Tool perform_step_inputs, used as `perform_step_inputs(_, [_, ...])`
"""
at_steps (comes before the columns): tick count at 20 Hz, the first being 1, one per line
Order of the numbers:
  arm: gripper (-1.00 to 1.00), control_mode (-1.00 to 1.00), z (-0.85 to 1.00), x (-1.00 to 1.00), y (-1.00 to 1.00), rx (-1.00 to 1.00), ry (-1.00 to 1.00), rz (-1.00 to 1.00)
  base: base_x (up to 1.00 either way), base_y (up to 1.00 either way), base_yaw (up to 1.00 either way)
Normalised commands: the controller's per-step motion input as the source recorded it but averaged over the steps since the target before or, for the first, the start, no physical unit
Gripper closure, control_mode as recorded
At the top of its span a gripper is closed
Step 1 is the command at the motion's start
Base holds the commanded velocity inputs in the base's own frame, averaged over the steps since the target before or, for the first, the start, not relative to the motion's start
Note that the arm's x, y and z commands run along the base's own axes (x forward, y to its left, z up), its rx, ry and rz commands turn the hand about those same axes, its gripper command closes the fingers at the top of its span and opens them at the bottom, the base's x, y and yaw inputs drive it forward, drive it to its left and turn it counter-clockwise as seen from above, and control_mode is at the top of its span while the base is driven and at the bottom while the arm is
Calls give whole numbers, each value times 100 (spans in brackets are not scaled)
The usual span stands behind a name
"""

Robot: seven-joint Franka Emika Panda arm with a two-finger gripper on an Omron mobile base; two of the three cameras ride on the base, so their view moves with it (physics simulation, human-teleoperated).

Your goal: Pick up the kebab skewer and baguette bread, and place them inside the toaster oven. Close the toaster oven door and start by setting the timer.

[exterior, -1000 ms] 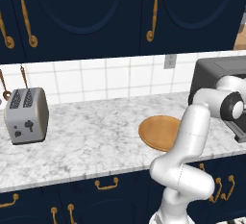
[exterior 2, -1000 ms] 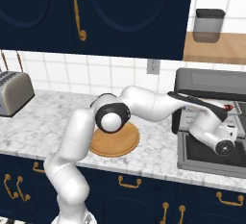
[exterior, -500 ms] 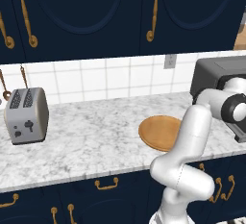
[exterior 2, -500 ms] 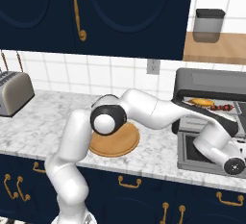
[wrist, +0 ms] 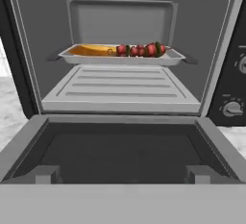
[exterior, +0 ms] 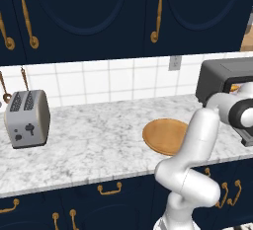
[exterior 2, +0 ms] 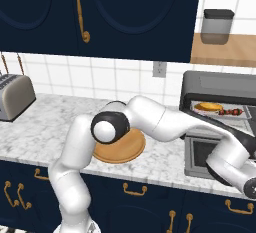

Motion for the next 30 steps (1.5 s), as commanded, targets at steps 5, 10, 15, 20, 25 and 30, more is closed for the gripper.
perform_step_inputs(5, [-100,-100,-38,-42,0,0,6,0,0,0,0])
perform_step_inputs(10, [-100,-100,-44,-27,0,0,1,0,0,0,0])
perform_step_inputs(15, [-100,-100,-40,-17,0,0,0,0,0,0,0])
perform_step_inputs(20, [-100,-100,-33,-5,0,0,0,0,0,0,0])
perform_step_inputs(25, [-100,-100,-17,0,0,0,0,0,0,0,0])
perform_step_inputs(30, [-100,-100,-5,0,0,0,0,0,0,0,0])
